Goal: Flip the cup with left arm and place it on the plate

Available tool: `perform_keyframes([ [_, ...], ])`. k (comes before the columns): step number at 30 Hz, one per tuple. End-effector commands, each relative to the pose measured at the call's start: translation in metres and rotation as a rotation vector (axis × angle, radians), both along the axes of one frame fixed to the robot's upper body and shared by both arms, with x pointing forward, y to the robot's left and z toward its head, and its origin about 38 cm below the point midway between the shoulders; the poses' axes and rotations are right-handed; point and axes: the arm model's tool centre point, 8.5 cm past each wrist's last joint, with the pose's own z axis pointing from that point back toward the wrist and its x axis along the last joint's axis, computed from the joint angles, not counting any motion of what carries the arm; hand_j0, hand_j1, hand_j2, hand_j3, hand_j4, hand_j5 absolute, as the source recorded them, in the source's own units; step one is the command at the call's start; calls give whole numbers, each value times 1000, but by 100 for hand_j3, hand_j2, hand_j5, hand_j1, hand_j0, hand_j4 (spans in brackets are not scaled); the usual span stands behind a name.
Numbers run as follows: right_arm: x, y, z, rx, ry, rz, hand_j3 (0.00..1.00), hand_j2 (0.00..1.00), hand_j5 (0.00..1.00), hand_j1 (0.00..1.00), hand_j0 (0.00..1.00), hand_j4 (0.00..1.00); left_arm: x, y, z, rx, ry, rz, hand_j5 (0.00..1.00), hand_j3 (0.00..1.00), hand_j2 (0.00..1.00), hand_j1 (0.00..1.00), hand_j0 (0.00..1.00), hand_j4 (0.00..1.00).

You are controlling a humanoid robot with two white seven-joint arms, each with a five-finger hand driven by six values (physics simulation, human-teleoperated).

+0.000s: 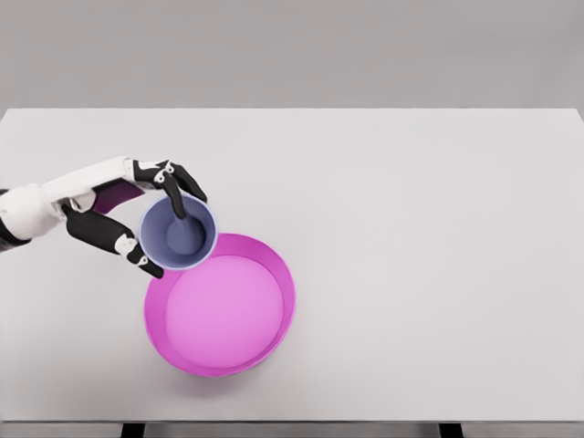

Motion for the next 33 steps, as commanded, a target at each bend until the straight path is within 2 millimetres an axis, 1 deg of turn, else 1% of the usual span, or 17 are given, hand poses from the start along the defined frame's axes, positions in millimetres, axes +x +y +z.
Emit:
perform_keyframes([
  [1, 0, 0, 0, 0, 0, 0, 100, 100, 100, 100, 100, 100, 0, 0, 2, -53, 45, 11, 45, 45, 45, 45, 45, 45],
  [3, 0, 0, 0, 0, 1, 1, 100, 100, 100, 100, 100, 100, -5, -4, -3, -101, 100, 5, 45, 45, 45, 45, 45, 45],
  [5, 0, 0, 0, 0, 0, 0, 100, 100, 100, 100, 100, 100, -5, -5, -2, -131, 125, 6, 45, 45, 45, 45, 45, 45],
  [7, 0, 0, 0, 0, -1, 1, 100, 100, 100, 100, 100, 100, -9, -8, -10, -218, 213, 10, 44, 44, 44, 44, 44, 44],
  [11, 0, 0, 0, 0, 1, 1, 100, 100, 100, 100, 100, 100, -9, -8, -22, -254, 335, 25, 44, 44, 44, 44, 44, 44],
  [14, 0, 0, 0, 0, 0, 0, 100, 100, 100, 100, 100, 100, -13, -11, -36, -215, 406, 23, 48, 48, 48, 48, 48, 48],
  [17, 0, 0, 0, 0, 0, 0, 100, 100, 100, 100, 100, 100, -15, -12, -51, -145, 505, 35, 48, 48, 48, 48, 48, 48],
  [20, 0, 0, 0, 0, 0, 0, 100, 100, 100, 100, 100, 100, -18, -15, -61, -99, 572, 36, 49, 49, 49, 49, 49, 49],
  [21, 0, 0, 0, 0, 0, 0, 100, 100, 100, 100, 100, 100, -17, -17, -64, -78, 584, 35, 49, 49, 49, 49, 49, 49],
  [23, 0, 0, 0, 0, 1, 1, 100, 100, 100, 100, 100, 100, -15, -38, -70, -37, 548, -3, 48, 48, 48, 48, 48, 48],
  [25, 0, 0, 0, 0, 0, 0, 100, 100, 100, 100, 100, 100, -14, -45, -70, -52, 547, -18, 48, 48, 48, 48, 48, 48],
  [27, 0, 0, 0, 0, 1, 1, 100, 100, 100, 100, 100, 100, -13, -44, -69, -52, 543, -16, 48, 48, 48, 48, 48, 48],
  [29, 0, 0, 0, 0, 1, 1, 100, 100, 100, 100, 100, 100, -6, -37, -74, -43, 546, 11, 48, 48, 48, 48, 48, 48],
  [33, 0, 0, 0, 0, 1, 1, 100, 100, 100, 100, 100, 100, -5, -39, -75, -45, 545, 14, 48, 48, 48, 48, 48, 48],
])
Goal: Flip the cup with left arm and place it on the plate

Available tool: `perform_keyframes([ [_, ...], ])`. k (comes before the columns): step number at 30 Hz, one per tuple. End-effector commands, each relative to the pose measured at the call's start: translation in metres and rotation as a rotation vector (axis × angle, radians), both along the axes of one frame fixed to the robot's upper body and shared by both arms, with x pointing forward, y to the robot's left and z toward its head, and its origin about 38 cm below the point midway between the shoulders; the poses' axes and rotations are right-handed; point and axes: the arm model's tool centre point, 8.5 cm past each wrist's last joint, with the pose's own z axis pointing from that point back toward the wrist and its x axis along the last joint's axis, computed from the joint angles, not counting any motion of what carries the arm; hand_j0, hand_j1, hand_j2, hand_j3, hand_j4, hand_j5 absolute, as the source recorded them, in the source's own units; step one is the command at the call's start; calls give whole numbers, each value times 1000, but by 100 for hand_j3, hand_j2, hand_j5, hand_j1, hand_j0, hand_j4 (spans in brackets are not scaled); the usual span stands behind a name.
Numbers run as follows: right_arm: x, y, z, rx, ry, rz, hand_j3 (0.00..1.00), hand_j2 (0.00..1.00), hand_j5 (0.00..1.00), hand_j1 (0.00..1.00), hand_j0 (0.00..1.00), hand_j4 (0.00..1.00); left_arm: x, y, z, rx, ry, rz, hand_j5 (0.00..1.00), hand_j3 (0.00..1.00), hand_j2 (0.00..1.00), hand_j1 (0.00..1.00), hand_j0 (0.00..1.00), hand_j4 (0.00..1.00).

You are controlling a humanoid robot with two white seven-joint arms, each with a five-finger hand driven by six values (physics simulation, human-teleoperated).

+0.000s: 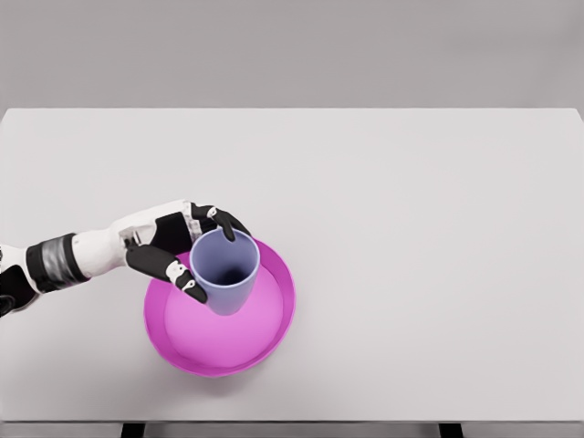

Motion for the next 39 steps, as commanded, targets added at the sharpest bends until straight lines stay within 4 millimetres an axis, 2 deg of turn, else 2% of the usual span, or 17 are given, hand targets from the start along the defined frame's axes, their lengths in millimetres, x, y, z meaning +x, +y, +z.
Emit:
perform_keyframes([
  [1, 0, 0, 0, 0, 0, 0, 100, 100, 100, 100, 100, 100, 4, -5, -4, -15, 7, 6, 48, 48, 48, 48, 48, 48],
  [3, 0, 0, 0, 0, -1, 0, 100, 100, 100, 100, 100, 100, 6, -2, -10, -8, 20, 20, 48, 48, 48, 48, 48, 48],
  [6, 0, 0, 0, 0, 1, 1, 100, 100, 100, 100, 100, 100, 6, -10, -10, -26, 19, 8, 48, 48, 48, 48, 48, 48],
  [9, 0, 0, 0, 0, 1, 1, 100, 100, 100, 100, 100, 100, 14, 2, -20, 0, 34, 46, 48, 48, 48, 48, 48, 48],
  [12, 0, 0, 0, 0, 1, 1, 100, 100, 100, 100, 100, 100, 18, 6, -22, 7, 36, 60, 48, 48, 48, 48, 48, 48],
  [15, 0, 0, 0, 0, 0, 0, 100, 100, 100, 100, 100, 100, 21, 5, -34, 32, 35, 71, 48, 48, 48, 48, 48, 48],
  [28, 0, 0, 0, 0, -1, 1, 100, 100, 100, 100, 100, 100, 20, 4, -48, 51, 52, 78, 50, 50, 50, 50, 50, 50],
  [39, 0, 0, 0, 0, 1, 1, 100, 100, 100, 100, 100, 100, 19, 5, -52, 72, 42, 77, 74, 74, 74, 74, 74, 74],
])
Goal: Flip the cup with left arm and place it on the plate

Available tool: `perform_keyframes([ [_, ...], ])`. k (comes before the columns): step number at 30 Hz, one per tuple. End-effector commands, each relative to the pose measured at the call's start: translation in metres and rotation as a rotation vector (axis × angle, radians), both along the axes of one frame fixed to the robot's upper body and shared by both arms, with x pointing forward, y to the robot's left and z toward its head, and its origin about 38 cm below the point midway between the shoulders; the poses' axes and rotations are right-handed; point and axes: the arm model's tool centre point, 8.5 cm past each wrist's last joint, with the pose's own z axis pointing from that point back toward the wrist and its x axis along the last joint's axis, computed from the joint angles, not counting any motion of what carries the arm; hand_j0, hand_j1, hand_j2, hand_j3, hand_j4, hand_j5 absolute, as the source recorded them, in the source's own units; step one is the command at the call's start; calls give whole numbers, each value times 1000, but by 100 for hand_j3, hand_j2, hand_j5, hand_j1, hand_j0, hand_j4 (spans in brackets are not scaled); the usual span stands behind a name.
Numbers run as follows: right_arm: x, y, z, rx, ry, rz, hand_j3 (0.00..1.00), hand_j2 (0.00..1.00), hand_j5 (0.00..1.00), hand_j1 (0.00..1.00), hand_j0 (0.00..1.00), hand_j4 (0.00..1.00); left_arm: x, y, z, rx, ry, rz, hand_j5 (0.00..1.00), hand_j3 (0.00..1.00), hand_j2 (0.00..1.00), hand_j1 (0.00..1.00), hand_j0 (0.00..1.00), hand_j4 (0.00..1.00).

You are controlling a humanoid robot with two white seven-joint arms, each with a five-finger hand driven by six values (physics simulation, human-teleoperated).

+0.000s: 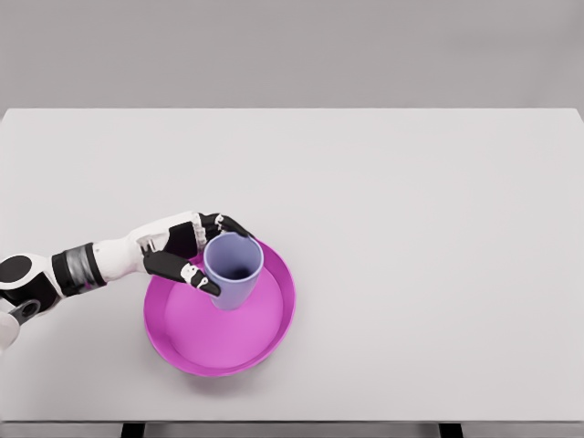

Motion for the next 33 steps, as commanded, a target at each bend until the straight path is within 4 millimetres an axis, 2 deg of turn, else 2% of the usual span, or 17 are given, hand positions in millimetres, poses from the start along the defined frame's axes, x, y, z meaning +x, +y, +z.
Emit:
perform_keyframes([
  [1, 0, 0, 0, 0, 1, 1, 100, 100, 100, 100, 100, 100, 1, 1, 1, -4, 0, 3, 77, 77, 77, 77, 77, 77],
  [9, 0, 0, 0, 0, 1, 1, 100, 100, 100, 100, 100, 100, 0, 1, 1, -5, 0, 3, 85, 85, 85, 85, 85, 85],
  [18, 0, 0, 0, 0, 1, 0, 100, 100, 100, 100, 100, 100, 0, 3, 1, 1, -2, 6, 98, 98, 98, 98, 98, 98],
  [25, 0, 0, 0, 0, 1, 0, 100, 100, 100, 100, 100, 100, 0, 7, 2, -4, -7, 15, 100, 100, 100, 100, 100, 100],
  [27, 0, 0, 0, 0, 1, 0, 100, 100, 100, 100, 100, 100, 6, 14, 16, -18, -42, 34, 100, 100, 100, 100, 100, 100],
  [29, 0, 0, 0, 0, 1, 1, 100, 100, 100, 100, 100, 100, 10, 34, 35, -10, -76, 64, 100, 100, 100, 100, 100, 100],
  [32, 0, 0, 0, 0, 1, 1, 100, 100, 100, 100, 100, 100, 17, 46, 55, -28, -153, 89, 100, 100, 100, 100, 100, 100],
  [33, 0, 0, 0, 0, 1, 0, 100, 100, 100, 100, 100, 100, 22, 49, 71, -34, -214, 90, 100, 100, 100, 100, 100, 100],
])
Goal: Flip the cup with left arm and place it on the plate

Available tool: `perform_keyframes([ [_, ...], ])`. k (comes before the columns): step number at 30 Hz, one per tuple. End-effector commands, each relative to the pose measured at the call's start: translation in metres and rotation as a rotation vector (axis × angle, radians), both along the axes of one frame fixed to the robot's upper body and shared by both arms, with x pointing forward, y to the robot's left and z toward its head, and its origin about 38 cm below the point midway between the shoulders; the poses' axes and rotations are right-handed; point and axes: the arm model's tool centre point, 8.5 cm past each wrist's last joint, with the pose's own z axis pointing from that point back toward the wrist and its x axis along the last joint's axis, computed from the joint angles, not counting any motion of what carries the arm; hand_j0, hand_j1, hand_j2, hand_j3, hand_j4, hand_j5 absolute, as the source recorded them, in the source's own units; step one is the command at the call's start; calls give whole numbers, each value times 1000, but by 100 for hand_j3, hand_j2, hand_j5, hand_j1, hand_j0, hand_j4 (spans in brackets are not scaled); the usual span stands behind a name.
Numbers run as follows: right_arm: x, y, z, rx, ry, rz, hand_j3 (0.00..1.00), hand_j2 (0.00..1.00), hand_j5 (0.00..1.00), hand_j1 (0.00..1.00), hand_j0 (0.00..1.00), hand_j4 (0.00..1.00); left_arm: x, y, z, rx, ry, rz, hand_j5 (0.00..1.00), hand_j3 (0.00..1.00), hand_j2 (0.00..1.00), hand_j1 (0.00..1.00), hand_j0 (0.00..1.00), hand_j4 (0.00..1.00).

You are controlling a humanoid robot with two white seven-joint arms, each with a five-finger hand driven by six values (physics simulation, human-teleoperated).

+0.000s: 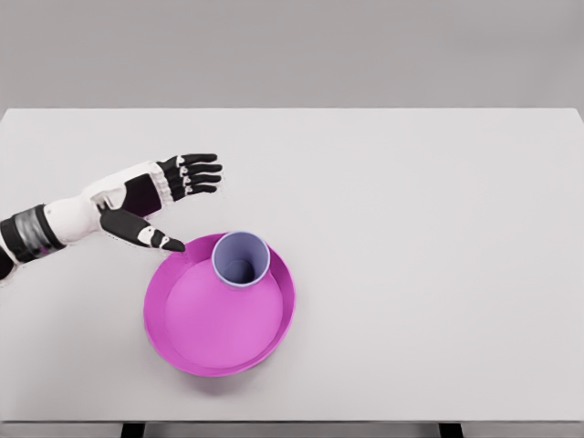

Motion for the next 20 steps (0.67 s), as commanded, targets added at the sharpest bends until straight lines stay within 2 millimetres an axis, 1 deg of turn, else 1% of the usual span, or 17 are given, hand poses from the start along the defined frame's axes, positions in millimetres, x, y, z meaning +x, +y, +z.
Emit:
perform_keyframes([
  [1, 0, 0, 0, 0, 0, -1, 100, 100, 100, 100, 100, 100, 1, 18, 18, -5, -78, 26, 100, 100, 100, 100, 100, 100],
  [2, 0, 0, 0, 0, 0, -1, 100, 100, 100, 100, 100, 100, 4, 26, 35, 12, -138, 31, 100, 100, 100, 100, 100, 100],
  [3, 0, 0, 0, 0, -1, 0, 100, 100, 100, 100, 100, 100, 6, 29, 42, 23, -155, 32, 100, 100, 100, 100, 100, 100],
  [4, 0, 0, 0, 0, -1, 0, 100, 100, 100, 100, 100, 100, 5, 36, 43, 64, -167, 36, 100, 100, 100, 100, 100, 100],
  [5, 0, 0, 0, 0, 0, 1, 100, 100, 100, 100, 100, 100, 6, 35, 40, 157, -208, 17, 100, 100, 100, 100, 100, 100],
  [6, 0, 0, 0, 0, 0, -1, 100, 100, 100, 100, 100, 100, 9, 34, 40, 203, -238, 9, 100, 100, 100, 100, 100, 100],
  [9, 0, 0, 0, 0, -1, 1, 100, 100, 100, 100, 100, 100, 9, 33, 42, 232, -262, -1, 100, 100, 100, 100, 100, 100],
  [10, 0, 0, 0, 0, 0, 1, 100, 100, 100, 100, 100, 100, 10, 31, 46, 250, -288, -10, 100, 100, 100, 100, 100, 100],
  [11, 0, 0, 0, 0, -1, 0, 100, 100, 100, 100, 100, 100, 7, 26, 60, 287, -357, -47, 100, 100, 100, 100, 100, 100],
  [12, 0, 0, 0, 0, 0, 1, 100, 100, 100, 100, 100, 100, 3, 20, 69, 321, -411, -79, 100, 100, 100, 100, 100, 100],
  [14, 0, 0, 0, 0, 0, -1, 100, 100, 100, 100, 100, 100, 0, 29, 84, 413, -490, -77, 100, 100, 100, 100, 100, 100],
  [15, 0, 0, 0, 0, 0, 1, 100, 100, 100, 100, 100, 100, -2, 34, 91, 418, -521, -76, 100, 100, 100, 100, 100, 100],
  [20, 0, 0, 0, 0, 0, -1, 100, 100, 100, 100, 100, 100, -5, 37, 88, 414, -528, -80, 100, 100, 100, 100, 100, 100],
])
